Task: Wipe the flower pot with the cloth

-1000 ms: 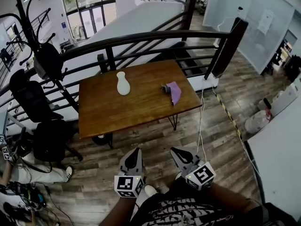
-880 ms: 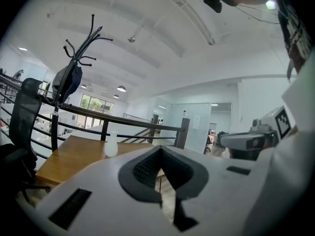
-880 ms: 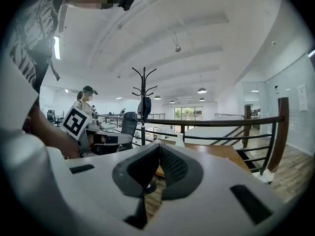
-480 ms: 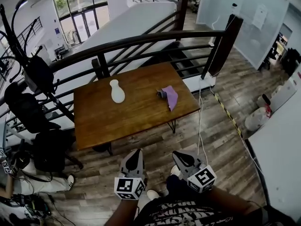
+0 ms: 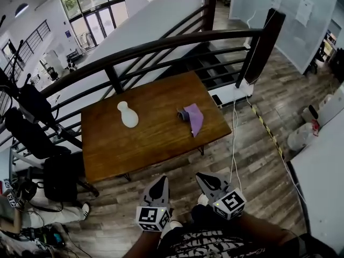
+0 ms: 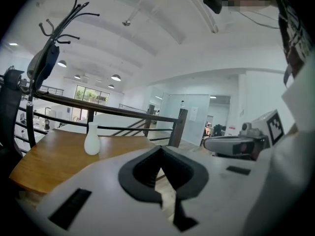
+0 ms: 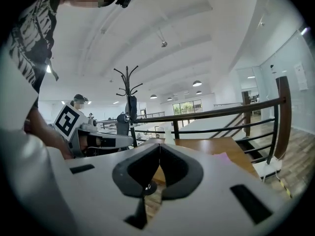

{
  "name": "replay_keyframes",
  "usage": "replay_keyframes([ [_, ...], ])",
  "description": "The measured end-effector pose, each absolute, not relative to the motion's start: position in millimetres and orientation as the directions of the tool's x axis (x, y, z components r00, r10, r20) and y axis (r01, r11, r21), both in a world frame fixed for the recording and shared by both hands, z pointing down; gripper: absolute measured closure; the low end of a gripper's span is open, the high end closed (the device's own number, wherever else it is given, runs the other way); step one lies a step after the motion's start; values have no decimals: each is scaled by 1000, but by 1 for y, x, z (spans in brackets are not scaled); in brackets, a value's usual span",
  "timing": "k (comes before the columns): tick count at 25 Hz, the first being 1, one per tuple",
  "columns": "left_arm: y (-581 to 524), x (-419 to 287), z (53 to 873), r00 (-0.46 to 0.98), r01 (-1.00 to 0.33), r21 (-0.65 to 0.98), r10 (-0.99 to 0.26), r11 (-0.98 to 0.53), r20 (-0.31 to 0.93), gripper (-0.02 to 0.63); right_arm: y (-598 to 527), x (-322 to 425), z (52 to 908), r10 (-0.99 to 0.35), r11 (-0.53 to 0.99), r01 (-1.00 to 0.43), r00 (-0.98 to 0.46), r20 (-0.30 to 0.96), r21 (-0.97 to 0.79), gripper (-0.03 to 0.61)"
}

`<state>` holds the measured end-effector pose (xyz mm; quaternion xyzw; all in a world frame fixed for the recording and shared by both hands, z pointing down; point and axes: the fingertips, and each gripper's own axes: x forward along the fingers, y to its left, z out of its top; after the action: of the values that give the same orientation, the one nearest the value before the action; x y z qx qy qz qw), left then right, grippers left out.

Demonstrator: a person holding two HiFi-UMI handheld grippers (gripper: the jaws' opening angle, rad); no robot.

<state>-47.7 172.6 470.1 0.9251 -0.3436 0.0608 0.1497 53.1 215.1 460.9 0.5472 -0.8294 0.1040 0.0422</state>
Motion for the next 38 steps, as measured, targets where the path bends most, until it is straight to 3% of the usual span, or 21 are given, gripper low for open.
replay_keyframes([
  [8, 133, 21, 452, 730, -683, 193, -650, -704, 211, 615, 169, 140, 441, -906, 386, -911, -404, 129, -146, 580],
  [20, 107, 35, 453, 650, -756, 127, -714, -642, 260, 615, 136, 173, 452, -887, 425, -883, -450, 105, -198, 580],
  [30, 61, 54, 460, 690, -717, 127, -670, -686, 275, 615, 94, 189, 458, -906, 380, -901, -408, 115, -209, 580],
  [38, -24, 60, 465, 755, -643, 160, -585, -749, 295, 615, 27, 185, 467, -919, 287, -935, -330, 213, -209, 580],
])
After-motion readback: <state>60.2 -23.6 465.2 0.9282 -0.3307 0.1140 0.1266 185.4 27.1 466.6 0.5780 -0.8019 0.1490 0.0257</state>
